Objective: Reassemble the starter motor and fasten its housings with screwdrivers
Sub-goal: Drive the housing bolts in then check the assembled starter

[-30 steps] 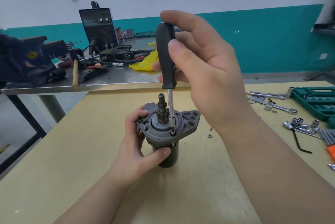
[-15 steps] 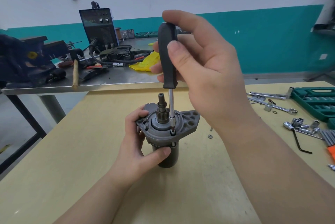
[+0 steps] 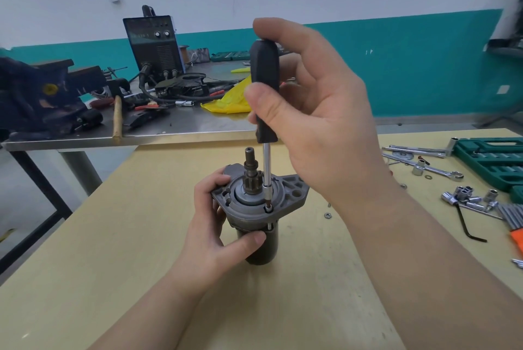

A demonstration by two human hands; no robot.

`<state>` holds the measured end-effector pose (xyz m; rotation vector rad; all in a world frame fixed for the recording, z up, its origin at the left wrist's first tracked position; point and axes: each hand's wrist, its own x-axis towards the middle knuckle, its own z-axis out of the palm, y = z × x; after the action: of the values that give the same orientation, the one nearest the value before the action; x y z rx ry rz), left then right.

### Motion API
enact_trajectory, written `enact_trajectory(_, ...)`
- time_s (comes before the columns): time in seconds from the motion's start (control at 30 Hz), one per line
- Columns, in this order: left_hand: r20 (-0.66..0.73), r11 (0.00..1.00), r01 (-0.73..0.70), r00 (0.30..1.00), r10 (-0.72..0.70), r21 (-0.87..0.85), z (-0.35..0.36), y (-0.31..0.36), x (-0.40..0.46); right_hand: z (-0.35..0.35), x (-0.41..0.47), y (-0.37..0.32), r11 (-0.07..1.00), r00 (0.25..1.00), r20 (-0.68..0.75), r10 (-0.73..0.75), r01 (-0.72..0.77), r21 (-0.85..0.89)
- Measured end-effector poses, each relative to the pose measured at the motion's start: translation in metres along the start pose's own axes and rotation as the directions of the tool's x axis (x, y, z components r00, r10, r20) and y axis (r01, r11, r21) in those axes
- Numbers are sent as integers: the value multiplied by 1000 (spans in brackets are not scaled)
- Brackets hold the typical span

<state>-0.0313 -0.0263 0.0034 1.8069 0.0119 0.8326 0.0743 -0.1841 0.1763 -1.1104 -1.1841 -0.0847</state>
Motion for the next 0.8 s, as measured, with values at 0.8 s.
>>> enact_trajectory(0.8, -2, 1000, 8, 1000, -8, -7, 1, 2, -1, 0, 0, 0, 1000, 1000, -21, 1, -2, -28)
